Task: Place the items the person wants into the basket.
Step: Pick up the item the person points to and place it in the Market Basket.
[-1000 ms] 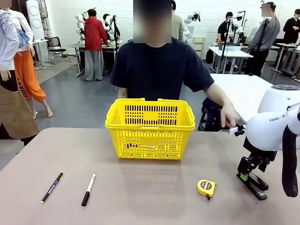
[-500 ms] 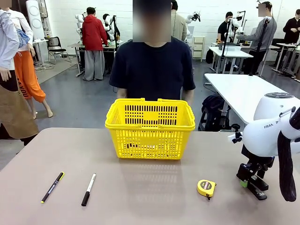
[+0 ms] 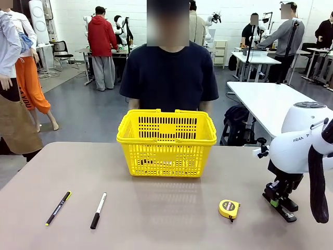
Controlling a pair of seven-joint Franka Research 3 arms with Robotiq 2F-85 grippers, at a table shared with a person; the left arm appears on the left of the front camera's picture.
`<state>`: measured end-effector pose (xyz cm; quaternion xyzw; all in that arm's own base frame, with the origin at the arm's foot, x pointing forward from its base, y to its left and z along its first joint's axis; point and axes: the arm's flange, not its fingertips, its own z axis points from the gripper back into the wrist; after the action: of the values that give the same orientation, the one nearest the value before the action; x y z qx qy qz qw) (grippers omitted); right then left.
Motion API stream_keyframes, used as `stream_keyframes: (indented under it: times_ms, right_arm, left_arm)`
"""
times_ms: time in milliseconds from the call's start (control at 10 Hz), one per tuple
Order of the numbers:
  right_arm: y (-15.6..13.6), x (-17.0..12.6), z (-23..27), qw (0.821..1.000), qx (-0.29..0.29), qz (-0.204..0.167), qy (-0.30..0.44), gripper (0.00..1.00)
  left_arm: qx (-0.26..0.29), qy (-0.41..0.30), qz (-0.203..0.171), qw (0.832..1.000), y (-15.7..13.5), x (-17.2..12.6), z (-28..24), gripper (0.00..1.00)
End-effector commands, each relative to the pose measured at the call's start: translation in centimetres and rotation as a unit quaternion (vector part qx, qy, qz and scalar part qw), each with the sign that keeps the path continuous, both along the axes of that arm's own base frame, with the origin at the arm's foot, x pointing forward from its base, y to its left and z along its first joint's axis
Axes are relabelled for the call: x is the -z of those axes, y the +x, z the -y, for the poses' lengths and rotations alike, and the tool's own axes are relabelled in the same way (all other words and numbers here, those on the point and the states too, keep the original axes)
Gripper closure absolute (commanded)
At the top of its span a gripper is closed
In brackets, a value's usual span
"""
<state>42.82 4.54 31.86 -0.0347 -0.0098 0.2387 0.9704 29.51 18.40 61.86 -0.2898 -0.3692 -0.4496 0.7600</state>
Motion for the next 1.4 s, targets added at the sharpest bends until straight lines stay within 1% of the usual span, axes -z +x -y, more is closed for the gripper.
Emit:
stream_keyframes:
  times_ms: [0, 400, 500, 600, 800, 900, 1000, 1100, 1300]
  right_arm:
    - [-0.1, -0.3, 0.3, 1.0, -0.007, 0.013, -0.013, 1.0]
    - [0.0, -0.4, 0.3, 1.0, 0.003, 0.008, -0.014, 1.0]
    - [-0.3, -2.4, 0.3, 0.999, 0.025, -0.022, 0.002, 1.0]
    - [-2.0, -8.3, -0.1, 0.997, 0.039, -0.059, 0.002, 1.0]
    - [-5.7, -23.3, -1.3, 0.997, 0.071, -0.015, 0.025, 1.0]
    - [-7.1, -28.9, -2.0, 0.994, 0.1, 0.0, 0.035, 1.0]
    - [-8.2, -32.7, -2.5, 0.992, 0.114, 0.015, 0.048, 1.0]
    - [-9.0, -35.0, -3.3, 0.991, 0.124, 0.019, 0.05, 1.0]
    - [-8.9, -36.1, -4.0, 0.988, 0.146, 0.027, 0.049, 1.0]
  left_arm:
    - [0.008, -0.003, 0.01, 1.0, 0.0, 0.0, -0.1, 0.0]
    - [0.008, -0.003, 0.01, 1.0, 0.0, 0.0, -0.1, 0.0]
    - [0.008, -0.003, 0.01, 1.0, 0.0, 0.0, -0.1, 0.0]
    - [0.008, -0.003, 0.01, 1.0, 0.0, 0.0, -0.1, 0.0]
    - [0.008, -0.003, 0.01, 1.0, 0.0, 0.0, -0.1, 0.0]
    - [0.008, -0.003, 0.01, 1.0, 0.0, 0.0, -0.1, 0.0]
    - [0.008, -0.003, 0.01, 1.0, 0.0, 0.0, -0.1, 0.0]
    - [0.008, -0.003, 0.01, 1.0, 0.0, 0.0, -0.1, 0.0]
    - [0.008, -0.003, 0.01, 1.0, 0.0, 0.0, -0.1, 0.0]
